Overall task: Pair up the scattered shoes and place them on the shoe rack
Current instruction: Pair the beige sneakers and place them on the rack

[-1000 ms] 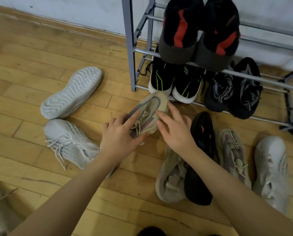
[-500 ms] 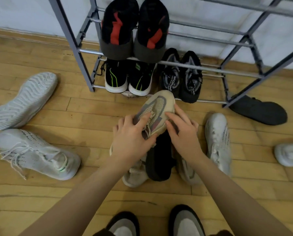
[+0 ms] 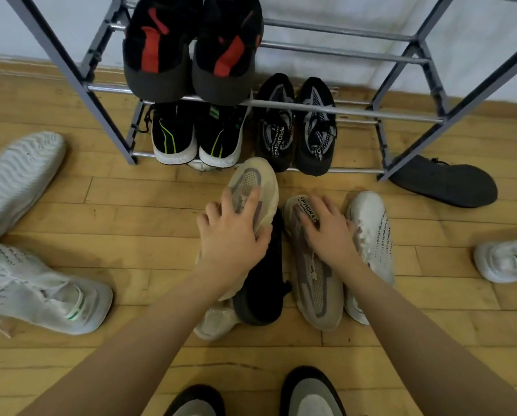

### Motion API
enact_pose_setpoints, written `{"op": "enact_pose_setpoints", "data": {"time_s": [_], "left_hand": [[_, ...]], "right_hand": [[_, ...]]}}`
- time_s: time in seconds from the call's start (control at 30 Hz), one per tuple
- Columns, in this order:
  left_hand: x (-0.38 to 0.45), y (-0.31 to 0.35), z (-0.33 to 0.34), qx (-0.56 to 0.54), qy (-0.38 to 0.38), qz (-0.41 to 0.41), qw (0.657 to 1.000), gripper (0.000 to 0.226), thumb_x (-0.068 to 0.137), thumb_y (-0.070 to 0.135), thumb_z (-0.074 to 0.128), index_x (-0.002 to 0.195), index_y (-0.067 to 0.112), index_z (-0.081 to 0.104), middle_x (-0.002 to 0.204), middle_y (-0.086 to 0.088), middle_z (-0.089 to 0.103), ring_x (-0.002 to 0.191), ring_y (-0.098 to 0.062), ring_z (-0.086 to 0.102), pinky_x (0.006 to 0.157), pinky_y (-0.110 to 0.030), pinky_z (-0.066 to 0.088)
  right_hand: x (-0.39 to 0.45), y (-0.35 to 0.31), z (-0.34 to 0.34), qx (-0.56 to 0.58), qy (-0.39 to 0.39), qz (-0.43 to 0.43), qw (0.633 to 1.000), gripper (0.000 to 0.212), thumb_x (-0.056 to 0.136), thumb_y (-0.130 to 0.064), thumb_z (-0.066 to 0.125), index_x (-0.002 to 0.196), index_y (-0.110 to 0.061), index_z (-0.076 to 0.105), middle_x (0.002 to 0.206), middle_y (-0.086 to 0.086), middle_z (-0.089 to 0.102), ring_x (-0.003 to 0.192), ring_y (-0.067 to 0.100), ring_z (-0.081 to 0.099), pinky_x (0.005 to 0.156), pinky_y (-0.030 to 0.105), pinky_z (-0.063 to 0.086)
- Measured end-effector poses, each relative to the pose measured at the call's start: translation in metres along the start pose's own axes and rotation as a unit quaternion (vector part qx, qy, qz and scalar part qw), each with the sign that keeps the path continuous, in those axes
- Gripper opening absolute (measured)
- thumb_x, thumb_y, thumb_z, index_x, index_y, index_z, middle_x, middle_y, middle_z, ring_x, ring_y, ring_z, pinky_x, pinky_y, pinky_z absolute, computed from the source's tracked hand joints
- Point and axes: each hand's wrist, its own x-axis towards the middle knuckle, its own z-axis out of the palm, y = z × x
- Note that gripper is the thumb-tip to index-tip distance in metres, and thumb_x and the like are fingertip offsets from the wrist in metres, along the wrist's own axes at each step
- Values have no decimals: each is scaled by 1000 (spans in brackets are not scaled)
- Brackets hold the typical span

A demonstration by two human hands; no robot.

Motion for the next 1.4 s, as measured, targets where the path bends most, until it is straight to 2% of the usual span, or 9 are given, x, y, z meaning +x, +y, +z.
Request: {"op": "enact_pose_setpoints", "data": {"time_s": [0.13, 0.3, 0.47, 0.63, 0.83, 0.97, 1.1, 1.2, 1.4], "left_hand": [[21, 4, 6, 11, -17, 82, 996, 64, 88, 53, 41, 143, 28, 21, 148, -10, 28, 131, -37, 28, 103, -50, 27], [34, -2, 15, -8, -52, 94, 994, 58, 94, 47, 34, 146, 32, 14, 155, -6, 18, 136, -35, 25, 108, -48, 23], [31, -4, 22, 24, -32, 106, 994, 56, 95, 43, 32, 147, 28, 16, 158, -3, 4, 141, -36, 7, 111, -52, 15], [38, 1, 24, 22, -38, 160, 986, 52, 96, 42, 32, 144, 24, 28, 158, -2, 7, 143, -27, 7, 113, -47, 10], [34, 3, 15, -136, -30, 150, 979, 50, 98, 40, 28, 146, 30, 19, 155, 1, 21, 143, -17, 11, 111, -36, 5], [25, 2, -2, -243, 19, 133, 961, 49, 98, 37, 29, 145, 29, 21, 137, 7, 45, 129, -8, 33, 98, -22, 12], [22, 0, -13, -292, 58, 141, 944, 53, 94, 41, 40, 143, 27, 27, 122, 16, 45, 120, -1, 36, 93, -17, 15], [24, -5, -13, -286, 59, 140, 946, 51, 93, 36, 50, 140, 24, 36, 126, 7, 52, 118, -8, 43, 95, -20, 20], [22, -13, -7, -292, 64, 73, 952, 50, 91, 35, 54, 137, 20, 41, 130, -2, 46, 112, -2, 40, 96, -34, 26]], "right_hand": [[17, 2, 10, -20, -27, 15, 999, 62, 90, -55, 43, 143, -28, 24, 151, 9, 28, 133, 32, 34, 103, 51, 24], [9, 11, 20, -28, -39, 5, 999, 85, 79, -68, 49, 146, -31, 12, 150, 8, 28, 132, 30, 34, 101, 50, 26], [8, 12, 25, -38, -22, 4, 999, 83, 81, -62, 52, 147, -31, 12, 150, 9, 28, 130, 33, 36, 101, 50, 27], [3, 10, 16, 10, 39, -4, 999, 75, 82, -46, 60, 145, -29, 24, 145, 8, 35, 125, 32, 41, 97, 43, 27], [-12, -11, -20, 58, 95, -154, 982, 72, 80, -37, 68, 142, -26, 33, 147, 1, 36, 134, 14, 32, 98, 31, 20], [-13, -30, -43, 80, 126, -203, 968, 67, 78, -34, 70, 138, -24, 42, 148, 0, 38, 132, -3, 27, 97, 28, 23], [-16, -40, -47, 85, 84, -248, 961, 70, 75, -29, 71, 138, -25, 40, 149, -3, 35, 133, 0, 31, 98, 29, 22], [-16, -41, -38, 80, 49, -251, 963, 80, 73, -26, 72, 141, -28, 32, 151, -5, 31, 137, 2, 25, 101, 30, 21], [-21, -13, -15, 4, 6, -160, 987, 87, 77, -51, 65, 146, -37, 15, 147, -5, 33, 132, 15, 34, 100, 35, 16]]}}
